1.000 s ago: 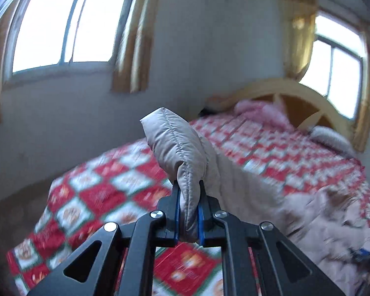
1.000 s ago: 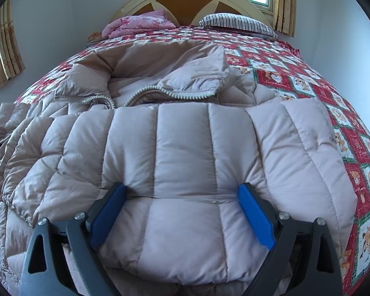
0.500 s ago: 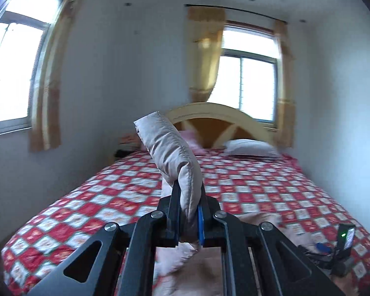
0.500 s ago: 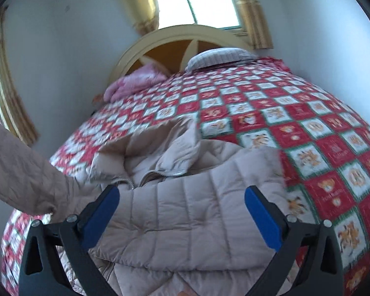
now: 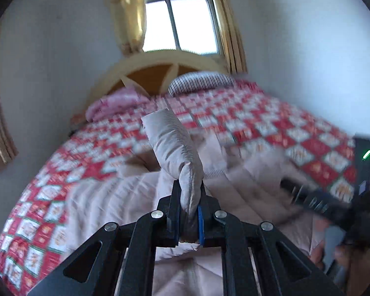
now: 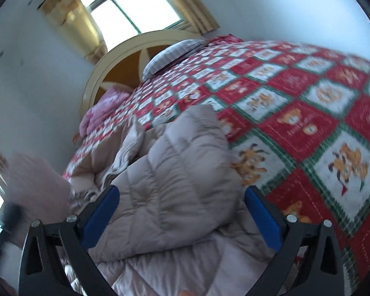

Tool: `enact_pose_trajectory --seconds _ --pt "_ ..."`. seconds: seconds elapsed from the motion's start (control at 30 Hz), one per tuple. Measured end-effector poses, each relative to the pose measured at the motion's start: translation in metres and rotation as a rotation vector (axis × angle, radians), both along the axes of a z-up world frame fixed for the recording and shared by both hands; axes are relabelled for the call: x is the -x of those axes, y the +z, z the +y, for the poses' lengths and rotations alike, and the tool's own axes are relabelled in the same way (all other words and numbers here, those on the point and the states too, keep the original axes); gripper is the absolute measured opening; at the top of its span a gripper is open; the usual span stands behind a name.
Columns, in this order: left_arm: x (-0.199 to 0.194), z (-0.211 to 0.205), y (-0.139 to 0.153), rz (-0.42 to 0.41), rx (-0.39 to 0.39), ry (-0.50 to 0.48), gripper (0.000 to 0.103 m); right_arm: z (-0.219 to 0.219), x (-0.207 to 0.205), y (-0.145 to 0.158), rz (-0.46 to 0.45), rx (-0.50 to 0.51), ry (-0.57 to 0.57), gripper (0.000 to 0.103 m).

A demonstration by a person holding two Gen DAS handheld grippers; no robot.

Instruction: Fold large clothes

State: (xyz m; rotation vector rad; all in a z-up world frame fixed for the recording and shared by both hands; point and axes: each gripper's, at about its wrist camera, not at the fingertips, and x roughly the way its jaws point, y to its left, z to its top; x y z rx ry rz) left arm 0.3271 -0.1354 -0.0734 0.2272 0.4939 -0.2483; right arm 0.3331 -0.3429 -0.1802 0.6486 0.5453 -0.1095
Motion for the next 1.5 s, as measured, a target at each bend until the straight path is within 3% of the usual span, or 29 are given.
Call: enact_pose_trajectory --seconds 0.1,0.27,0.4,0.43,0.53,0.63,0.73,0.83,0.93,1.03,1.13,1.23,1.3,1.4,1.5 --pt "-0.012 -0.024 -0.021 0.045 -0.013 -0.004 0.013 -0.014 0.005 -0.008 -0.012 -0.068 -0.056 0.103" --pt "-0.016 -0.053 -0.028 0.072 -0.056 -0.020 0.020 -0.015 0.008 -0.006 -0.032 -0.066 -0.071 0.103" --pt "0.017 -0.064 -0.009 -0.053 -0.068 -0.077 0.079 -0.018 0.011 -0.006 -0.037 -0.078 -0.079 0.103" --pt "0.022 -0.063 -0.003 -0.079 -0.058 -0.090 0.082 -0.019 0.011 -0.006 -0.039 -0.082 -0.082 0.103" --pt "0.038 -0.052 0.011 -0.115 -0.035 -0.139 0.082 -0.020 0.012 -0.008 -0.038 -0.076 -0.084 0.103" --pt "0.026 -0.022 0.019 -0.129 -0.057 -0.093 0.082 -0.015 0.016 0.006 -0.056 -0.024 -0.080 0.103" --pt "-0.020 0.031 0.020 -0.121 -0.097 0.072 0.083 -0.003 0.014 0.048 -0.040 0.065 -0.011 0.103" --pt "-0.080 0.090 0.013 -0.068 -0.073 0.241 0.083 0.026 -0.006 0.088 -0.002 0.150 0.106 0.103" --pt "-0.127 0.125 -0.009 0.027 -0.045 0.305 0.083 0.064 -0.030 0.104 0.024 0.214 0.199 0.103" --pt "-0.152 0.142 -0.047 0.173 -0.048 0.337 0.083 0.107 -0.061 0.092 0.093 0.295 0.261 0.102" --pt "-0.154 0.148 -0.087 0.253 -0.108 0.369 0.083 0.140 -0.083 0.050 0.213 0.329 0.303 0.096" --pt "-0.146 0.163 -0.101 0.263 -0.064 0.389 0.087 0.153 -0.090 0.011 0.309 0.394 0.310 0.091" --pt "-0.142 0.170 -0.106 0.277 -0.009 0.410 0.093 0.160 -0.079 -0.008 0.305 0.467 0.304 0.093" --pt "-0.139 0.177 -0.111 0.300 0.051 0.411 0.095 0.162 -0.068 -0.019 0.325 0.511 0.296 0.095" --pt "-0.141 0.171 -0.111 0.304 0.029 0.410 0.096 0.164 -0.066 -0.024 0.351 0.536 0.296 0.099"
